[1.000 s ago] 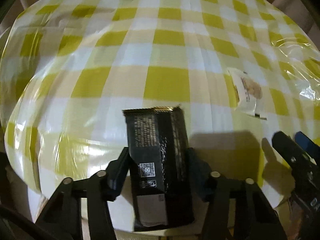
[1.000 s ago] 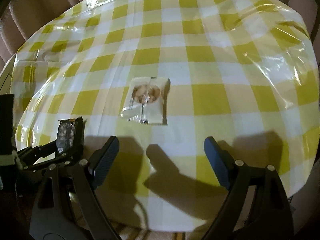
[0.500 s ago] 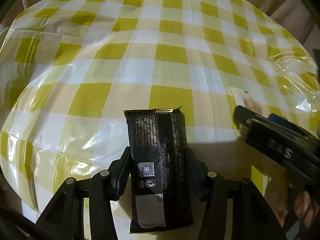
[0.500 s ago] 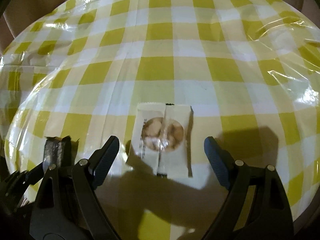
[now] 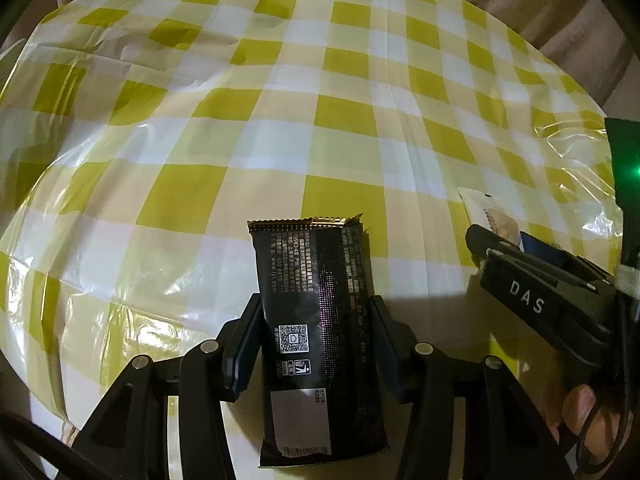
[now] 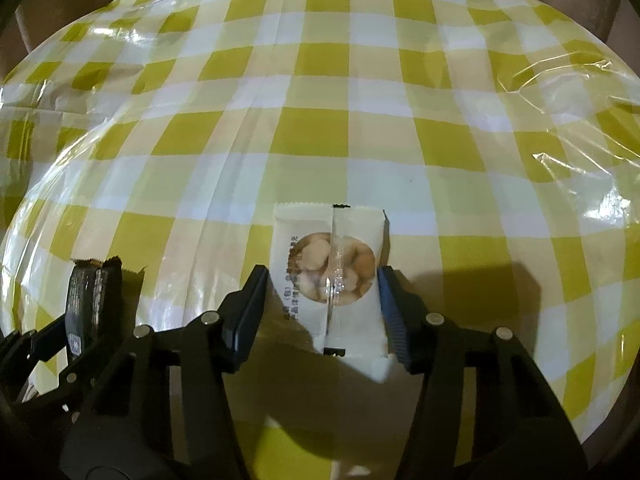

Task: Organize snacks
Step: 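Grasp the black chocolate bar with the left gripper while the right gripper grasps the white cookie packet, then carry both packets into the white box and open both grippers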

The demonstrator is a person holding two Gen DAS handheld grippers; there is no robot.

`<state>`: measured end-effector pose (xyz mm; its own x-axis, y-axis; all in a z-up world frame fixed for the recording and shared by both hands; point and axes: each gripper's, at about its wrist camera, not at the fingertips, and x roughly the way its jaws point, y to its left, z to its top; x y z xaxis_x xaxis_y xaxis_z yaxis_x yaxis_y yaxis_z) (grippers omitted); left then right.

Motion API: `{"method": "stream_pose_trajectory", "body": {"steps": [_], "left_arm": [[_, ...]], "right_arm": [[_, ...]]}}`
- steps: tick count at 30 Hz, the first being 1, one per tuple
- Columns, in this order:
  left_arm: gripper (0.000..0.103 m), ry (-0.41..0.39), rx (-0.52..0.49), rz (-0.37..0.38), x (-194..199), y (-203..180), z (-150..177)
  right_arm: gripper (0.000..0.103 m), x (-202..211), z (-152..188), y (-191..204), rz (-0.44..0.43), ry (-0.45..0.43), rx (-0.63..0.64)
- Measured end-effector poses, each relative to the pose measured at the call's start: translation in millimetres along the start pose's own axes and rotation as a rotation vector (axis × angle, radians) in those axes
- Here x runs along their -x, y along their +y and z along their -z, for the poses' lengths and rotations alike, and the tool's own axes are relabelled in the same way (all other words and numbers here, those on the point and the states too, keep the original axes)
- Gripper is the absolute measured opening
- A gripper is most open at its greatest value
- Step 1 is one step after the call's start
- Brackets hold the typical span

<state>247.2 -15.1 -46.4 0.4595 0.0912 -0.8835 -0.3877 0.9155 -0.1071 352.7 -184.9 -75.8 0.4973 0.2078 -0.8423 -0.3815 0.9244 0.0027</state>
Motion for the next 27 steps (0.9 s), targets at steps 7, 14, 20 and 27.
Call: {"method": "stream_pose_trajectory", "body": {"steps": [7,14,20,27], "left_arm": [[0.052,-0.022,-0.01,0.006,9.5,-1.9,3.0],[0.051,-0.041,-0.023,0.027,24.7,-8.5,8.8],[0.051,-0.061,-0.034,0.058,43.4,-17.5,15.8],[0.051,-0.082,-0.087,0.097,65.8,-44.3,26.5]], "right_arm": [[0.056,10.1,14.1,-1.6,-0.021,0.01,0.0],[0.055,34.6,27.1,-13.1,-0.036,-0.014,-0.016],[0.055,62.2,41.1,-29.5,-0.036,-0.043,-0.043],[0.055,93.4,64.0,-53.7,-0.037,-0.073,-0.089]]}}
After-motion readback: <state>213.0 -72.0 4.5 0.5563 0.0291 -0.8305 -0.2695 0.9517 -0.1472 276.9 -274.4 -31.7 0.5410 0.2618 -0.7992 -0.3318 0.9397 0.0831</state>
